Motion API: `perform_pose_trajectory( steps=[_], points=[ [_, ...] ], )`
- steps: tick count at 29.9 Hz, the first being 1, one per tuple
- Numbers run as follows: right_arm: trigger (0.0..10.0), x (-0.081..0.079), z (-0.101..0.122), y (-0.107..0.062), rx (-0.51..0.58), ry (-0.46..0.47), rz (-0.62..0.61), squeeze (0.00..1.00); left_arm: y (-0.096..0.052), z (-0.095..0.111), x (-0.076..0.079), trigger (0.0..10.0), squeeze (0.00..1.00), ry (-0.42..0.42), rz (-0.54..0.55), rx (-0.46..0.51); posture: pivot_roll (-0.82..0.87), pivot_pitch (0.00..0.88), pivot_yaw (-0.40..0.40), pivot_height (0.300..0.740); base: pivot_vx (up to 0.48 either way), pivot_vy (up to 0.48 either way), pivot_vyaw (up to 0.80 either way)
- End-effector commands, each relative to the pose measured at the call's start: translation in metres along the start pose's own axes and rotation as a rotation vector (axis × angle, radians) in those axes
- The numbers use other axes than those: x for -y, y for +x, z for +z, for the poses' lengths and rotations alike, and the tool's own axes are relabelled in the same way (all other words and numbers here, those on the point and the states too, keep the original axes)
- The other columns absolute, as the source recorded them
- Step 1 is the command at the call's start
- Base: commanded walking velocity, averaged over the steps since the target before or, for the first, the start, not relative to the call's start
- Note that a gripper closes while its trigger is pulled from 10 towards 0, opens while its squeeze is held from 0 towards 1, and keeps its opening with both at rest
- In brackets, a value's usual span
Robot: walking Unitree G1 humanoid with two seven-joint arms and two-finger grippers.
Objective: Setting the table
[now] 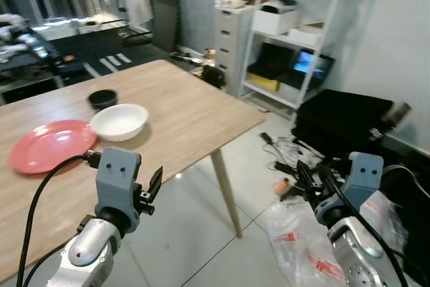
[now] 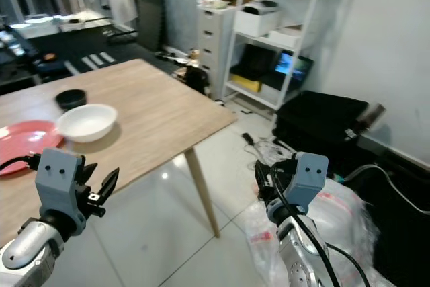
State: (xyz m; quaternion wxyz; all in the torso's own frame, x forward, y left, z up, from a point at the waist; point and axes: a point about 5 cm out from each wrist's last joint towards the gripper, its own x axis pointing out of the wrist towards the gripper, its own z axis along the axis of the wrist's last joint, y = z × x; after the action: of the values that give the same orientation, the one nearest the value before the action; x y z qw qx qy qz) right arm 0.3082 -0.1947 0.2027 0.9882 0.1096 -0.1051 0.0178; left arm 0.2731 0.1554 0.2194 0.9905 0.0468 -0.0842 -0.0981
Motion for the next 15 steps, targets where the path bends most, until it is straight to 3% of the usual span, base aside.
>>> perform_pose_trajectory(
  steps=[1,15],
  points=[
    [10.0,0.0005,-0.0060,-0.0028,-0.024,0.010,-0.007,0.00,-0.0017,-0.0052,-0.0019,10.0,0.00,0.008,0.005,-0.028,0.07,0.137,0.085,0.740,0.000,0.000,-0.80],
    [10.0,0.0003,-0.0069,-0.0032,-0.029,0.008,-0.007,0.00,-0.0015,-0.0055,-0.0012,10.0,0.00,0.007,-0.002,-0.030,0.07,0.137,0.087,0.740,0.000,0.000,-0.80]
  ],
)
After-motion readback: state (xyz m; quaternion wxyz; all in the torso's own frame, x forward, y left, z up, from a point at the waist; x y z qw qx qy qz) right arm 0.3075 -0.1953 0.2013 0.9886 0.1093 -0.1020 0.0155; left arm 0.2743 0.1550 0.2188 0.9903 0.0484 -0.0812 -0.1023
